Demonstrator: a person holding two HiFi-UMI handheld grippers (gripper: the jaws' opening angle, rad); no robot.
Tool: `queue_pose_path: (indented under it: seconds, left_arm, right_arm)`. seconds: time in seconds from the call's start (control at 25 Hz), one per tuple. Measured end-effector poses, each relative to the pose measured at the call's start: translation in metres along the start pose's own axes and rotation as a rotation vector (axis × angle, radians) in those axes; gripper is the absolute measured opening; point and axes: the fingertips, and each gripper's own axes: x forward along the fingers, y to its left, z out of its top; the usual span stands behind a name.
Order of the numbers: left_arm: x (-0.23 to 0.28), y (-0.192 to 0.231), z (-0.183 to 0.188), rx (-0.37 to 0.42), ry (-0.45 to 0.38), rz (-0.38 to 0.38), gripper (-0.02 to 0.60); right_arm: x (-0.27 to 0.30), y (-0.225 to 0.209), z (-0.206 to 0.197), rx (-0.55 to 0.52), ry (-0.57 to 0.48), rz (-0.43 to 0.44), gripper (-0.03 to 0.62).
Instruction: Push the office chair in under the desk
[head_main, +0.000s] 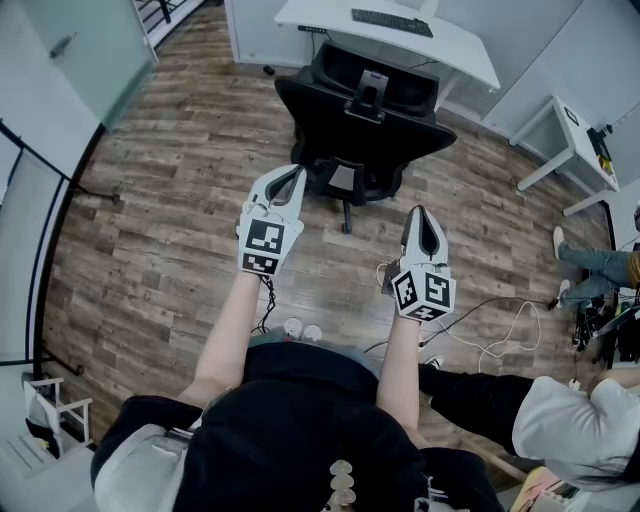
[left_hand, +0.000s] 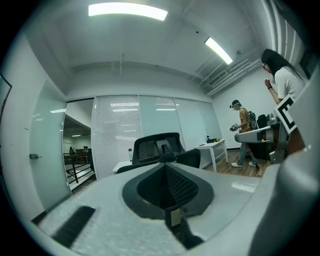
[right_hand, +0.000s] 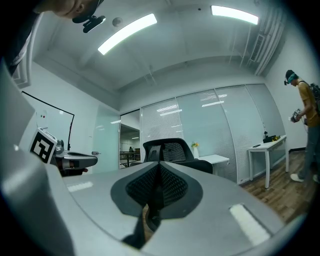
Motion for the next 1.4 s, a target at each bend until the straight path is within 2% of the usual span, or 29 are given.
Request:
queue_pose_path:
  seconds: [0.16, 0.24, 0.44, 0.64, 1.12, 1.4]
  left_arm:
    - [-0.001, 0.004, 0.0, -0.016, -0.013, 0.02, 0.019]
    - [-0.001, 0.004, 0.0, -0.033, -0.02, 0.009, 0.054]
    - [-0.003, 0.005, 0.003, -0.07, -0.058, 0.012, 0.167]
    - [-0.002, 0.005, 0.004, -0.081, -0.087, 0.023, 0.223]
    - [-0.002, -0.01, -0.005, -0.067, -0.062, 0.056, 0.249]
    - [0.009, 0.008, -0.016, -0.079, -0.048, 0.092, 0.249]
  right_arm:
    - [0.001, 0.002, -0.002, 0.009, -0.003, 0.017, 0.026]
    - [0.001, 0.002, -0.002, 0.016, -0.007, 0.02, 0.042]
    - [0.002, -0.001, -0.001, 0.052, -0.024, 0.042, 0.163]
    - [0.006, -0.004, -0.001, 0.061, -0.022, 0.055, 0.193]
    - [0.006, -0.023, -0.011, 0.086, -0.018, 0.079, 0.198]
    - [0.028, -0.033, -0.017, 0.105, -0.01, 0.083, 0.196]
